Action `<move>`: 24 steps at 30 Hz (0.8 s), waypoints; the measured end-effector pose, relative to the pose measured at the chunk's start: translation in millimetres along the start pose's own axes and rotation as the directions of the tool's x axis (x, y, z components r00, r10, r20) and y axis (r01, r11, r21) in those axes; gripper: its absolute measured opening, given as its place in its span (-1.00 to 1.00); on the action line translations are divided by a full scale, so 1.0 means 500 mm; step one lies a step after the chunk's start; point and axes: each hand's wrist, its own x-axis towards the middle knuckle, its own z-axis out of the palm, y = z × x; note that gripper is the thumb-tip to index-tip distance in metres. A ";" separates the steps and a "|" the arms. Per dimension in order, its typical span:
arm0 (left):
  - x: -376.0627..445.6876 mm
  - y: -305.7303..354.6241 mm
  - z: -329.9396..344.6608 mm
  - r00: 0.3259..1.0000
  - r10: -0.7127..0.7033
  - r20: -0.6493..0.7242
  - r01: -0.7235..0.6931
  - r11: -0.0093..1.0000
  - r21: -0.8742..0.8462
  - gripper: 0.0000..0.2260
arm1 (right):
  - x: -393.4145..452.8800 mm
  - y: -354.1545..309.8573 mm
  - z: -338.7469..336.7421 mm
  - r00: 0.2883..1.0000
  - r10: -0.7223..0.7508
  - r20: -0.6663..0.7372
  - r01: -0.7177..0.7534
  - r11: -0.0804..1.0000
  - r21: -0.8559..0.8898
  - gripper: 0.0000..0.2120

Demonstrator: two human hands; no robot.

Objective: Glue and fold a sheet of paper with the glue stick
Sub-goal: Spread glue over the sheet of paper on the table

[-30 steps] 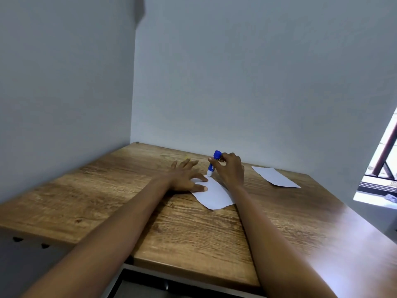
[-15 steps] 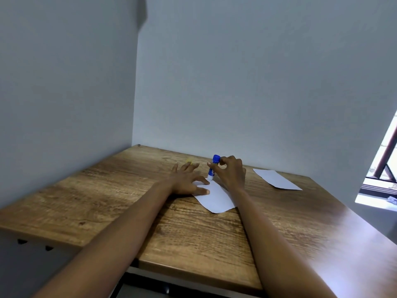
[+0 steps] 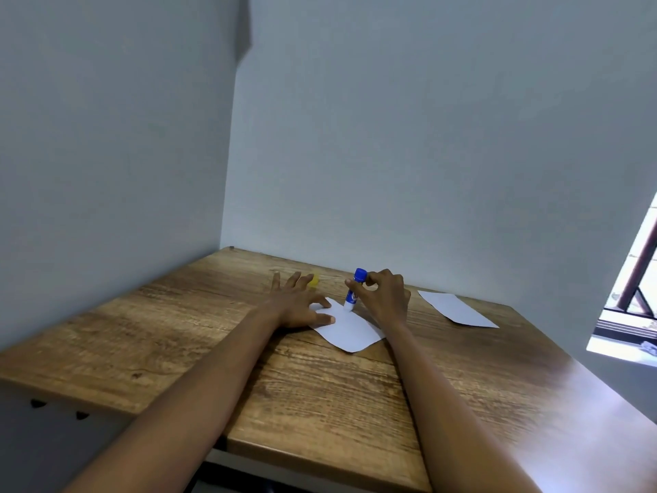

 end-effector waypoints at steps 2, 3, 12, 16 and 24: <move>-0.001 -0.001 -0.001 1.000 -0.017 -0.007 0.017 1.000 0.012 -0.51 | 0.000 0.001 -0.002 1.000 0.011 -0.001 -0.011 1.000 -0.002 -0.52; -0.002 -0.002 -0.002 1.000 -0.028 -0.012 0.028 0.999 0.015 -0.51 | 0.000 0.002 -0.004 1.000 0.018 0.002 -0.018 1.000 -0.006 -0.52; -0.011 -0.018 -0.007 0.991 -0.122 -0.058 0.124 0.992 0.036 -0.50 | -0.001 0.011 -0.010 0.998 0.054 -0.022 -0.054 0.999 0.003 -0.55; -0.010 -0.023 -0.006 0.990 -0.124 -0.065 0.126 0.992 0.018 -0.50 | -0.004 0.018 -0.017 0.996 0.081 -0.047 -0.080 0.996 0.028 -0.60; -0.009 -0.030 0.001 0.989 -0.120 -0.083 0.122 0.992 0.017 -0.38 | -0.008 0.019 -0.038 0.987 0.129 -0.094 -0.121 0.989 0.084 -0.68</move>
